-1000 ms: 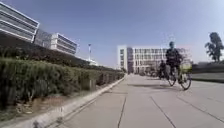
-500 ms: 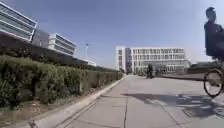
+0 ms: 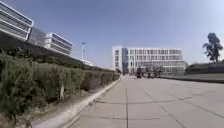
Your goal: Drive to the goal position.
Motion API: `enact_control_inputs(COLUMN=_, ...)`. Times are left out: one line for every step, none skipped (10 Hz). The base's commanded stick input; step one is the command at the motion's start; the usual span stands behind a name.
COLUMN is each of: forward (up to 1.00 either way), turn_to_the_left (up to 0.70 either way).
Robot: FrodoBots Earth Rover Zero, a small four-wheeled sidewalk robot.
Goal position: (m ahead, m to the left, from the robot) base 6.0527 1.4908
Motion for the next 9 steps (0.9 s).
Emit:
enact_control_inputs(forward=1.00, turn_to_the_left=-0.07)
enact_control_inputs(forward=1.00, turn_to_the_left=-0.05)
enact_control_inputs(forward=1.00, turn_to_the_left=-0.13)
enact_control_inputs(forward=1.00, turn_to_the_left=-0.16)
enact_control_inputs(forward=1.00, turn_to_the_left=-0.13)
enact_control_inputs(forward=1.00, turn_to_the_left=-0.05)
enact_control_inputs(forward=1.00, turn_to_the_left=-0.07)
enact_control_inputs(forward=1.00, turn_to_the_left=-0.16)
enact_control_inputs(forward=1.00, turn_to_the_left=-0.19)
